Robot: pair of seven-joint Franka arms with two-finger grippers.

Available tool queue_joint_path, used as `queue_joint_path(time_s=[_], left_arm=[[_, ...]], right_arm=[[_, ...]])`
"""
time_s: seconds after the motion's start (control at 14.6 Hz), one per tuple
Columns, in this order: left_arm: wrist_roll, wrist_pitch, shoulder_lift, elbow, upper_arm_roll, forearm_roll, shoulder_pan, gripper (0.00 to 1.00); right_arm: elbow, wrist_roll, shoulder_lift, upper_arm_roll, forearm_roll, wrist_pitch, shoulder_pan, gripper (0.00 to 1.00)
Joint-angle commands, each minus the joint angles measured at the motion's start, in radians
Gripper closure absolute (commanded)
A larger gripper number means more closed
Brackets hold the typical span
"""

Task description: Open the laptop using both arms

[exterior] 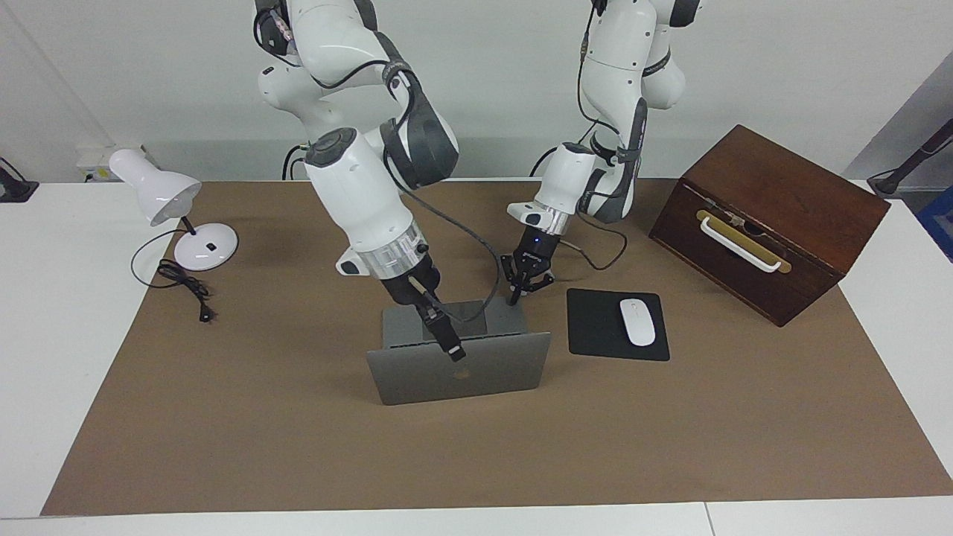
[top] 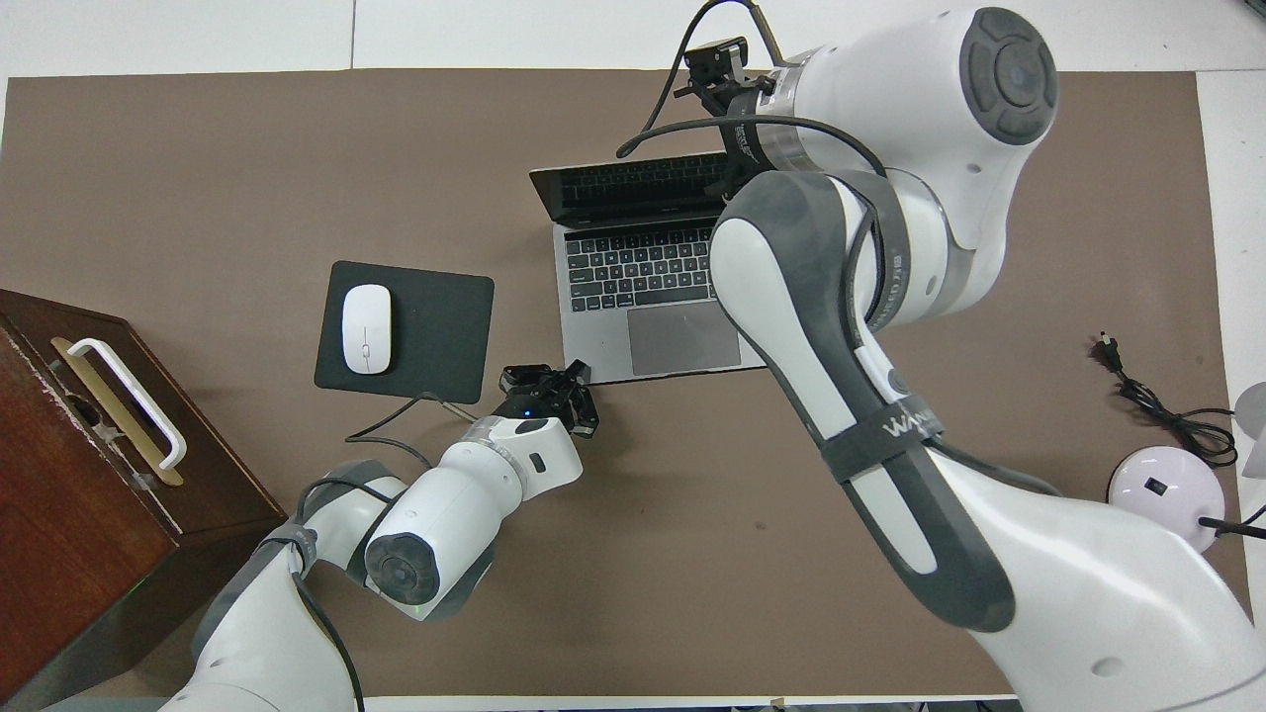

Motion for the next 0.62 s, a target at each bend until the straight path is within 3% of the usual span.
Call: queue_joint_path(time_s=[0.0,0.27,0.34,0.55], left_arm=[[-0.004,0.008,0.081,0.042,0.004,0.026,0.031,1.0],[-0.008,0.005,0.08,0.042,0.004,0.024,0.052,1.0],[-0.007,0.003,0.08,0.042,0.004,0.024,0.058,1.0],[-0.008,0.0,0.081,0.051,0.004,0.024,0.089,1.0]], right_arm=[[-0.01,0.019,-0.121,-0.001,-0.026,-0.152,-0.021,0.0],[-0.001,-0.187,-0.256,-0.018,-0.143,-0.385,-0.089,0.0],[0.004,-0.28,-0.273,-0.019,-0.155,-0.449,-0.122,0.0],[0.041,-0.688,-0.31,-0.015,-0.356,-0.554,-0.149,0.0]])
